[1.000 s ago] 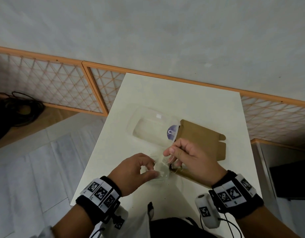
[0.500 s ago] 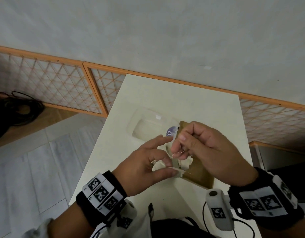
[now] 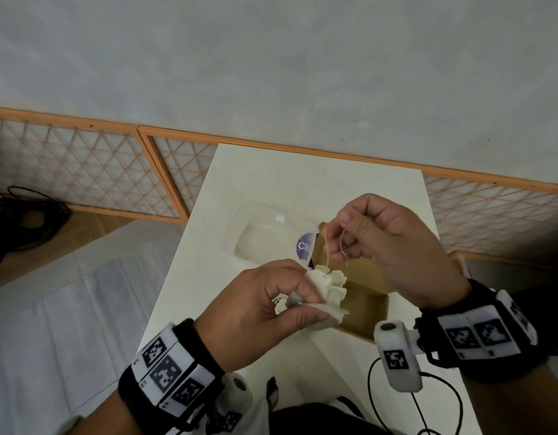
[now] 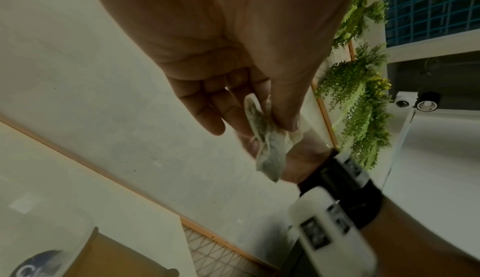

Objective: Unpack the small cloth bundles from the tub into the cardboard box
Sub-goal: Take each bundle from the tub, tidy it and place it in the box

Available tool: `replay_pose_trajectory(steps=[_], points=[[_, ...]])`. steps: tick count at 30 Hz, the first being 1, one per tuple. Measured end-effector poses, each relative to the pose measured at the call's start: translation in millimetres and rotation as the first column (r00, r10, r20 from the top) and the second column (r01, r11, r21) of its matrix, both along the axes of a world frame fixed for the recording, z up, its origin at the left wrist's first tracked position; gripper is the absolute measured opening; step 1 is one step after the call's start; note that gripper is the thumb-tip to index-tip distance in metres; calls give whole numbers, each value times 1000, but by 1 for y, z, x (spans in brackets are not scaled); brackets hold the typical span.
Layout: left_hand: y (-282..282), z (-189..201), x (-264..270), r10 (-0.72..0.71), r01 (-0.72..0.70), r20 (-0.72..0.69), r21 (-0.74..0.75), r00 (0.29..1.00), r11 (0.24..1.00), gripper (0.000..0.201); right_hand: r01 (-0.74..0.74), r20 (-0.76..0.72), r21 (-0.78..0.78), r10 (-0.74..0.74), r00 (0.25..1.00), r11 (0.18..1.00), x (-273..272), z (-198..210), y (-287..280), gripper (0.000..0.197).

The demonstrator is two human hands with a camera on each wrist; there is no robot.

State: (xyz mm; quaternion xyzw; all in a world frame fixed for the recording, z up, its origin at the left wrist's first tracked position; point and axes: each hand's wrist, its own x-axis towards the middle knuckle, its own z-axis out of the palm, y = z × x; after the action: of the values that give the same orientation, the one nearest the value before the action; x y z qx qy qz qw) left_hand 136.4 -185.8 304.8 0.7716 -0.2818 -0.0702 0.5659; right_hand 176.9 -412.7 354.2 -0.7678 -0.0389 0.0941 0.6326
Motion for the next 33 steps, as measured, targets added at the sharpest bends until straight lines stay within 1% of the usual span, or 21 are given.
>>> replay_pose_trajectory(steps=[3,5,6,7,9,11,13,15,16,19,21,23,25,27,30,31,33], points=[[1,2,-1,11,-12,-21,-24,1000,1000,8,59,-27,-138,-63,998,989,4,-20,-2,15],[3,2,-1,34,-34,-21,-19,999,999,8,87,12,-273,-87,996,958,0,-29,-3,11],[4,1,-1,46,-46,-25,-18,999,999,9,98,42,-311,-89,995,946,-3,-30,-3,9],[6,0,-1,59,-60,-35,-19,998,998,9,104,73,-309,-86,994,945,-8,-29,-2,9],[8,-1,0,84,-85,-56,-15,995,996,9,94,132,-255,-62,989,962,-19,-24,0,11],[9,-2,1,101,-102,-67,-1,993,995,8,35,173,-228,5,985,973,-28,-19,4,15],[9,-4,2,106,-106,-74,4,992,994,8,-66,137,-177,91,986,982,-32,-19,9,17],[8,-4,3,110,-111,-93,-4,990,994,7,-127,100,-154,143,985,980,-30,-23,14,14],[8,-5,4,114,-115,-108,-4,988,993,6,-147,98,-163,164,982,976,-28,-26,16,11],[8,-7,6,136,-132,-134,34,982,991,6,-187,134,-200,216,967,962,-24,-35,18,13],[10,-9,7,157,-150,-100,71,983,986,5,-201,157,-268,248,956,942,-22,-38,19,13],[12,-11,8,202,-197,-37,107,979,975,6,-212,181,-348,287,941,913,-19,-40,21,13],[14,-12,10,255,-250,-18,142,967,958,8,-236,174,-388,323,930,891,-15,-43,24,13],[16,-15,13,291,-286,-5,167,957,943,14,-255,141,-366,324,935,895,-10,-44,27,13],[19,-22,16,337,-327,-29,170,941,929,26,-271,103,-296,313,944,916,-3,-45,34,16],[20,-23,17,349,-337,-40,176,936,925,24,-266,103,-276,303,947,924,-1,-46,36,17],[23,-25,19,360,-343,-62,197,931,919,13,-222,113,-257,258,960,941,4,-56,37,19]])
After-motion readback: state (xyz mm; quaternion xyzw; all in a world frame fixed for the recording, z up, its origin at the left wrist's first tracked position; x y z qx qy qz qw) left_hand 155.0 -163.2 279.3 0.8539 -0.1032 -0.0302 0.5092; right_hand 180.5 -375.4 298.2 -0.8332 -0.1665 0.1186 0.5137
